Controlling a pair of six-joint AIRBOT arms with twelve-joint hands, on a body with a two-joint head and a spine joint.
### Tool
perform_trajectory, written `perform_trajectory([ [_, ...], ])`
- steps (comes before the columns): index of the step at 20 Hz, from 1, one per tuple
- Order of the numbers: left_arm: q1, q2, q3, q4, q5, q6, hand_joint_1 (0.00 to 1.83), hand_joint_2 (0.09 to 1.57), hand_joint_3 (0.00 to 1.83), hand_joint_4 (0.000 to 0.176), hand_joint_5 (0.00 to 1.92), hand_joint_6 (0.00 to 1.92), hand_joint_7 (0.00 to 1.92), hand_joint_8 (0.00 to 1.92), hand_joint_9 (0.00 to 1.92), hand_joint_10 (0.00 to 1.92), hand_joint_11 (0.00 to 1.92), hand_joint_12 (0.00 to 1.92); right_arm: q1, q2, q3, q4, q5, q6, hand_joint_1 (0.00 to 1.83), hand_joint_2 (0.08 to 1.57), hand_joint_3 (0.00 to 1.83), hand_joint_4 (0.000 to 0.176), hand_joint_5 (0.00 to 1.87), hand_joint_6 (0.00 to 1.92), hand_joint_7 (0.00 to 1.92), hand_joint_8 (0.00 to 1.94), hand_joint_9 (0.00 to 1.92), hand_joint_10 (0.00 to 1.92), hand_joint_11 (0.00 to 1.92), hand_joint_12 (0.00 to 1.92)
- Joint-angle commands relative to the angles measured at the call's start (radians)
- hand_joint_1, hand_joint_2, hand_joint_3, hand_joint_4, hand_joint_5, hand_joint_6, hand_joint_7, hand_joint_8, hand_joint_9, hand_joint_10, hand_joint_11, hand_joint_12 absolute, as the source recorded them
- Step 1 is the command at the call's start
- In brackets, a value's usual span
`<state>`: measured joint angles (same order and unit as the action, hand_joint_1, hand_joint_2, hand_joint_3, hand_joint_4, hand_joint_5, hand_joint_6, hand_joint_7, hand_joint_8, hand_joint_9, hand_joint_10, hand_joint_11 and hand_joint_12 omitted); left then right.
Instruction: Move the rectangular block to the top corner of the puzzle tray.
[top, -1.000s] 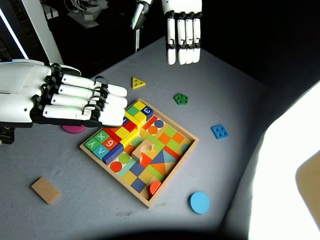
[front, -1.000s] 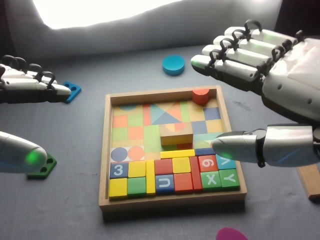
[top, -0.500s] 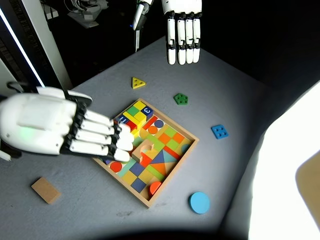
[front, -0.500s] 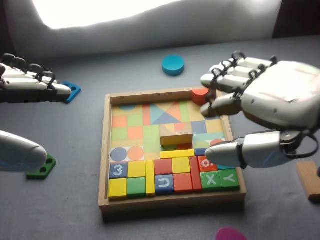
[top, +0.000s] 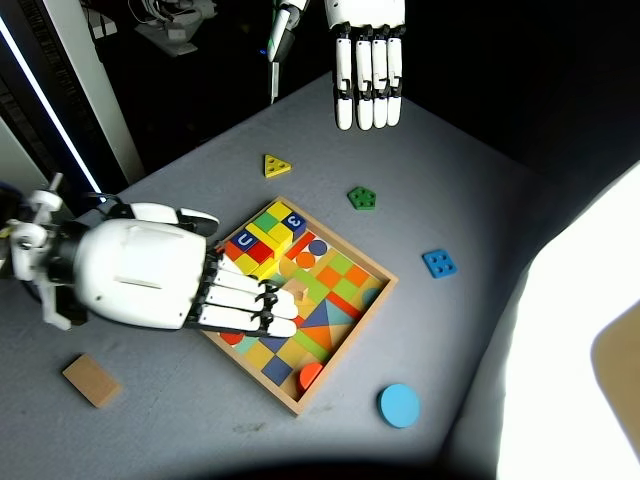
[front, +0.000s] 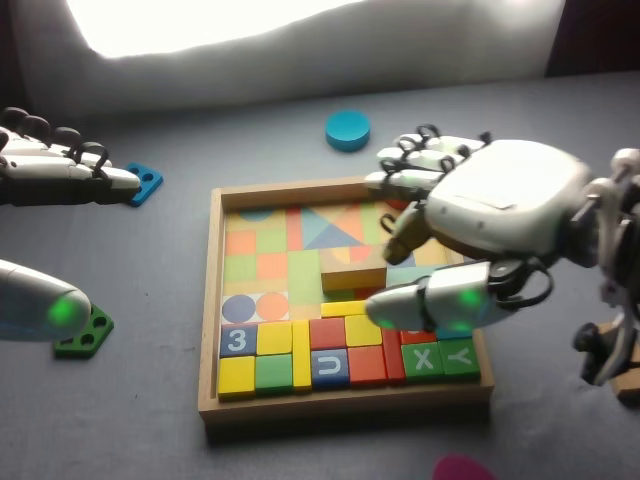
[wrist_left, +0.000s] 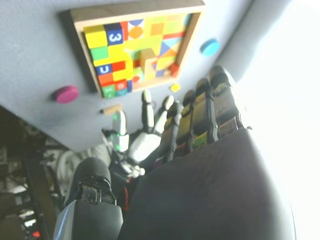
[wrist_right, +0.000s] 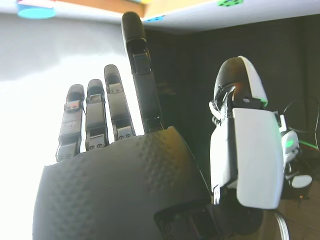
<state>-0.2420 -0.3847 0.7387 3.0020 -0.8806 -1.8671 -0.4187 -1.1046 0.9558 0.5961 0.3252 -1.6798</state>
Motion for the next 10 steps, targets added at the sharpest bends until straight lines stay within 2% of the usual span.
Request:
perform_trajectory([
  [1, -0.009, -0.005, 0.002, 0.010, 0.083, -0.003, 0.00, 1.16, 0.00, 0.040, 0.00, 0.00, 0.00, 0.00, 0.00, 0.00, 0.00, 0.17, 0.018, -0.007, 0.010, -0.004, 0.095, -0.012, 0.00, 1.09, 0.00, 0.036, 0.80, 0.03, 0.17, 0.02, 0.00, 0.00, 0.00, 0.00],
  [2, -0.008, -0.005, 0.004, 0.010, 0.083, -0.003, 0.00, 1.16, 0.00, 0.041, 0.00, 0.00, 0.00, 0.00, 0.00, 0.00, 0.00, 0.16, 0.022, -0.019, 0.017, 0.019, 0.095, -0.034, 0.00, 1.09, 0.00, 0.039, 0.80, 0.03, 0.18, 0.02, 0.00, 0.00, 0.00, 0.00],
  [4, -0.002, -0.005, 0.009, 0.010, 0.083, -0.003, 0.00, 1.16, 0.00, 0.040, 0.01, 0.00, 0.01, 0.00, 0.00, 0.00, 0.00, 0.21, 0.029, -0.044, 0.034, 0.025, 0.092, -0.041, 0.00, 1.09, 0.00, 0.033, 0.79, 0.02, 0.15, 0.00, 0.00, 0.00, 0.00, 0.00],
  [6, 0.000, -0.004, 0.010, 0.010, 0.083, -0.003, 0.00, 1.16, 0.00, 0.038, 0.01, 0.00, 0.00, 0.00, 0.00, 0.00, 0.00, 0.15, 0.030, -0.057, 0.044, 0.025, 0.085, -0.042, 0.00, 1.10, 0.01, 0.022, 0.78, 0.01, 0.16, 0.00, 0.00, 0.00, 0.00, 0.00],
  [9, 0.003, -0.004, 0.010, 0.010, 0.083, -0.003, 0.00, 1.16, 0.00, 0.042, 0.02, 0.00, 0.01, 0.00, 0.00, 0.00, 0.00, 0.19, 0.030, -0.078, 0.065, 0.025, 0.083, -0.042, 0.00, 1.10, 0.00, 0.028, 0.78, 0.01, 0.16, 0.01, 0.00, 0.00, 0.00, 0.00],
  [10, 0.003, -0.004, 0.010, 0.010, 0.083, -0.003, 0.00, 1.16, 0.00, 0.038, 0.03, 0.01, 0.02, 0.00, 0.01, 0.00, 0.00, 0.19, 0.030, -0.087, 0.075, 0.027, 0.081, -0.042, 0.00, 1.10, 0.00, 0.027, 0.78, 0.01, 0.16, 0.00, 0.00, 0.00, 0.00, 0.00],
])
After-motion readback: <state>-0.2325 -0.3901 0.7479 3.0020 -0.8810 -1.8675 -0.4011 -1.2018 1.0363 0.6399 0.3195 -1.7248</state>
